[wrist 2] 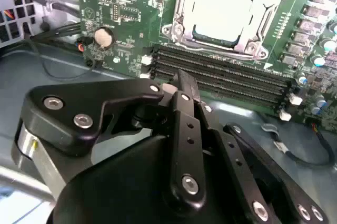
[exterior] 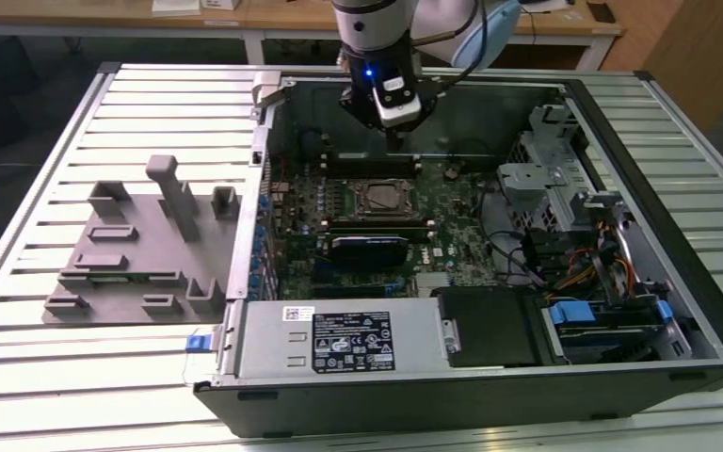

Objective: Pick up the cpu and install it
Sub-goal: 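Install the first cpu locking lever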

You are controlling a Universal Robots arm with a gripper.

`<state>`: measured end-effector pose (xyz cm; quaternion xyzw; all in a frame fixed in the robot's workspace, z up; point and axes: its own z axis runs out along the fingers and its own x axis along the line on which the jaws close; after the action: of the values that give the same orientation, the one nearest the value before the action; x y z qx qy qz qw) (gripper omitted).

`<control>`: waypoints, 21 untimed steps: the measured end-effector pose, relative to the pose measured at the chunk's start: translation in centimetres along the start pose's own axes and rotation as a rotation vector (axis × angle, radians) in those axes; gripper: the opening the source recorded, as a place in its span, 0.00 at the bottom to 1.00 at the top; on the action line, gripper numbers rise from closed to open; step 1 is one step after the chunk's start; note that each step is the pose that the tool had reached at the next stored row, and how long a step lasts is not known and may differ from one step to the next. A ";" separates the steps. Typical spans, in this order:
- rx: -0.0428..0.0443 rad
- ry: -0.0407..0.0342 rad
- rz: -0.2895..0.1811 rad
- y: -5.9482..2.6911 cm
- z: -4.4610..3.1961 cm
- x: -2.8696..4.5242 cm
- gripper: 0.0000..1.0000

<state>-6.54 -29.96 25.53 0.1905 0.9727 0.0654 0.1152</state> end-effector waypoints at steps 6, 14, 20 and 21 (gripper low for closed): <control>0.0081 0.0038 -0.001 0.04 -0.27 -0.06 0.11; 0.0106 0.0038 -0.002 0.05 -0.27 -0.06 0.11; 0.0131 0.0047 -0.002 0.05 -0.27 -0.06 0.11; 0.0154 0.0055 -0.002 0.05 -0.26 -0.06 0.11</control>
<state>-6.53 -29.95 25.80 0.1902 0.9737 0.0583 0.1112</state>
